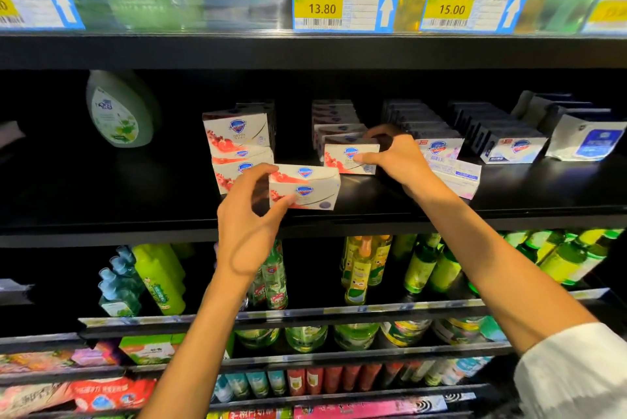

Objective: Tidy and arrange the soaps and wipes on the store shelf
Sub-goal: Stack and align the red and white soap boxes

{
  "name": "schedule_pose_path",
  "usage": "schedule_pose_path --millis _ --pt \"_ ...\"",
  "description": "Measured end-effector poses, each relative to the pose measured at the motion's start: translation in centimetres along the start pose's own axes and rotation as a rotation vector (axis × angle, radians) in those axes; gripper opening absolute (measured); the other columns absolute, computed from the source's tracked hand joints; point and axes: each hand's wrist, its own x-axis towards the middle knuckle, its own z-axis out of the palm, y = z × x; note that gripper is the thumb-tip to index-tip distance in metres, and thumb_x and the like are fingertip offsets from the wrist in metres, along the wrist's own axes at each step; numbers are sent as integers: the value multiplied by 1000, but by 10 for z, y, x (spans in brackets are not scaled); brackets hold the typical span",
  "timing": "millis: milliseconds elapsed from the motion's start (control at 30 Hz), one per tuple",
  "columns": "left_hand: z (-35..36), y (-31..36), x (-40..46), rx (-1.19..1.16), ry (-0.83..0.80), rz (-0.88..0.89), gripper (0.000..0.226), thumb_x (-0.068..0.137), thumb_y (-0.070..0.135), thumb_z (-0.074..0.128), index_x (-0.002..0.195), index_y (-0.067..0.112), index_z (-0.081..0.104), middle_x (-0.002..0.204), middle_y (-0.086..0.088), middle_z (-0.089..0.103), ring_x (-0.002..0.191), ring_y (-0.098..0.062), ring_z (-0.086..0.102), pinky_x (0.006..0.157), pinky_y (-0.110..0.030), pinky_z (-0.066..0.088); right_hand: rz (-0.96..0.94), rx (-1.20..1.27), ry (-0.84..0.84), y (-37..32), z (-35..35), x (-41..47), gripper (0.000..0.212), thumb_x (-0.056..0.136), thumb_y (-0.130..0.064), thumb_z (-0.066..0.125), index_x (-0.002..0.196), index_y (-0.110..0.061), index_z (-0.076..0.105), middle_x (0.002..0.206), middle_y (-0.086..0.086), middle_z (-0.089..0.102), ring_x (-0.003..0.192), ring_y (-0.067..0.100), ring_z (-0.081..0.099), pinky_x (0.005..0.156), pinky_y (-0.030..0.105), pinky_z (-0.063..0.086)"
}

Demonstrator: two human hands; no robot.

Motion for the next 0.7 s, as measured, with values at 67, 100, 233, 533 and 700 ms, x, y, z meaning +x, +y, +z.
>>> schedule_pose_path --millis 67,100,233,533,700 --pt "2 4 1 -2 -34 -24 40 90 19 81 126 16 64 114 10 68 102 5 66 86 -12 52 -31 -33 12 1 4 2 46 77 -22 92 116 -20 69 109 2 75 92 11 73 77 29 63" --pt "3 6 1 1 -48 -32 38 90 17 81 124 15 63 111 11 68 98 9 65 82 -9 50 -46 -51 20 2 6 3 44 77 -23 92 115 -21 69 110 2 75 95 14 73 81 34 63" --pt "6 8 8 12 -95 -50 34 90 15 81 118 18 62 101 18 69 94 8 67 76 -12 53 -95 -102 23 -2 12 7 42 79 -25 90 113 -25 66 110 -4 69 99 16 69 86 35 62" --pt "12 9 23 37 -175 -95 45 88 15 82 124 27 57 105 21 65 96 11 63 74 -7 49 -229 -175 7 -4 18 14 48 81 -30 88 120 -26 61 121 -10 64 110 11 63 88 21 57" --pt "17 3 33 127 -201 -103 52 88 22 83 133 29 59 112 15 67 99 4 63 75 -7 52 -187 -166 14 -1 16 11 59 80 -34 90 128 -25 57 120 -8 62 107 14 63 79 14 51"
